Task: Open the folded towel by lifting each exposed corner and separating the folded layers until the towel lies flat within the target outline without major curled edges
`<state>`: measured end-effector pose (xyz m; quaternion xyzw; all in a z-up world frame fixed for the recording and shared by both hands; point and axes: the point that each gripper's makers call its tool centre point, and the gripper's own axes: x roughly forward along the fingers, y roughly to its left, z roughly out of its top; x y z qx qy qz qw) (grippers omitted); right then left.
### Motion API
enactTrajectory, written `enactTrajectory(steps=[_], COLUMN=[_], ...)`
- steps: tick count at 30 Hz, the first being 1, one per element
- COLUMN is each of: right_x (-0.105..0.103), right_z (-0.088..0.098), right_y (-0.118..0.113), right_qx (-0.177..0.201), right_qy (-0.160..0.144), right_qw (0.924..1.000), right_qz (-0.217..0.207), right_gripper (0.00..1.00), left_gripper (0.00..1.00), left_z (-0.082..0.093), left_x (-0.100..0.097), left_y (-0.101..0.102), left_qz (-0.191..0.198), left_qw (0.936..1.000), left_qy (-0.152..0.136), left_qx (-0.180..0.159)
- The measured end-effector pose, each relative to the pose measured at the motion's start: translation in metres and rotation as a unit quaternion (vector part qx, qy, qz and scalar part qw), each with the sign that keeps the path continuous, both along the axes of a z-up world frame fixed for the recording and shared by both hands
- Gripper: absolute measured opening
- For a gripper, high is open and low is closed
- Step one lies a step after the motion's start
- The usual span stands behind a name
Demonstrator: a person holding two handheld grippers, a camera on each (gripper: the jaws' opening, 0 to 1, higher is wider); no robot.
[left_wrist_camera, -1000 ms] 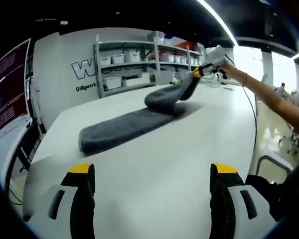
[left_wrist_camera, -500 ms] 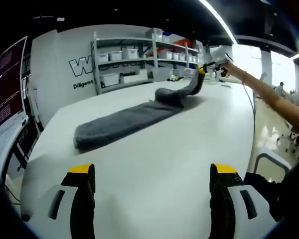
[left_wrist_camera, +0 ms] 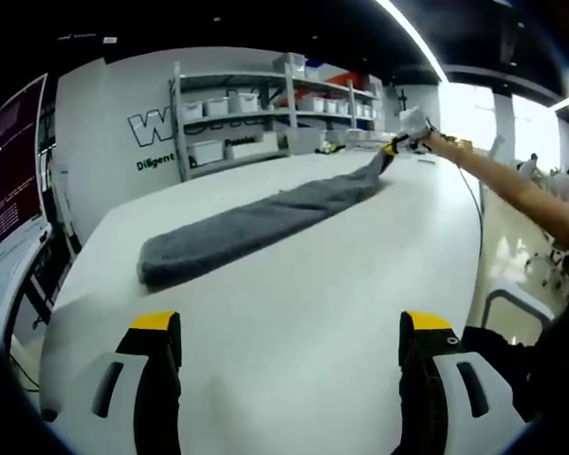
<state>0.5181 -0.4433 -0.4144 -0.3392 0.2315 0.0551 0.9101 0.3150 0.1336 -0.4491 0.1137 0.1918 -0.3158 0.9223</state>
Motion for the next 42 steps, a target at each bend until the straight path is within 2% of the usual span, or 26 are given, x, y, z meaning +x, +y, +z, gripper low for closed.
enactTrajectory(steps=[8,13,15,22,25,27,30,33,34,38,42], right_x=[-0.008,-0.019,-0.020,-0.020,-0.020,-0.024,-0.028,-0.035,-0.035,-0.043,-0.058], right_z=[-0.038,-0.069,-0.072,-0.069,-0.065,-0.059,-0.058,-0.054,-0.052,-0.040,-0.029], right_y=[-0.023,-0.030,-0.032,-0.036,-0.040,-0.040,-0.039,-0.035,-0.035,-0.032,-0.022], right_qx=[-0.015,-0.033,-0.031,-0.019,-0.027,-0.016,-0.001,-0.003,-0.001,0.033,0.062], right_qy=[0.041,0.088,0.087,0.081,0.073,0.071,0.081,0.087,0.085,0.077,0.065], right_qw=[0.9990,0.9956,0.9957,0.9965,0.9967,0.9968,0.9959,0.9957,0.9959,0.9959,0.9954], right_qz=[-0.010,0.002,0.002,-0.009,-0.023,-0.033,-0.040,-0.032,-0.031,-0.034,-0.031], right_gripper=[0.02,0.03,0.03,0.07,0.18,0.26,0.46,0.41,0.43,0.62,0.69], left_gripper=[0.93,0.93,0.93,0.93,0.93,0.93,0.93,0.93,0.93,0.93,0.95], left_z=[-0.002,0.001,0.002,0.003,0.003,0.003,0.005,0.010,0.012,0.012,0.011], left_x=[0.000,0.002,0.003,0.002,0.000,0.000,-0.001,0.000,0.000,-0.002,-0.005], left_y=[0.000,0.003,0.004,0.008,0.008,0.010,0.012,0.014,0.014,0.012,0.009], left_qz=[-0.001,0.001,0.003,0.008,0.008,0.009,0.011,0.011,0.012,0.009,0.005], left_qw=[1.0000,1.0000,1.0000,1.0000,0.9999,0.9999,0.9999,0.9997,0.9997,0.9997,0.9998], left_qy=[0.001,-0.001,-0.002,-0.005,-0.006,-0.005,-0.007,-0.014,-0.016,-0.017,-0.018], left_qx=[0.000,-0.003,-0.002,-0.004,-0.006,-0.006,-0.007,-0.014,-0.016,-0.015,-0.013])
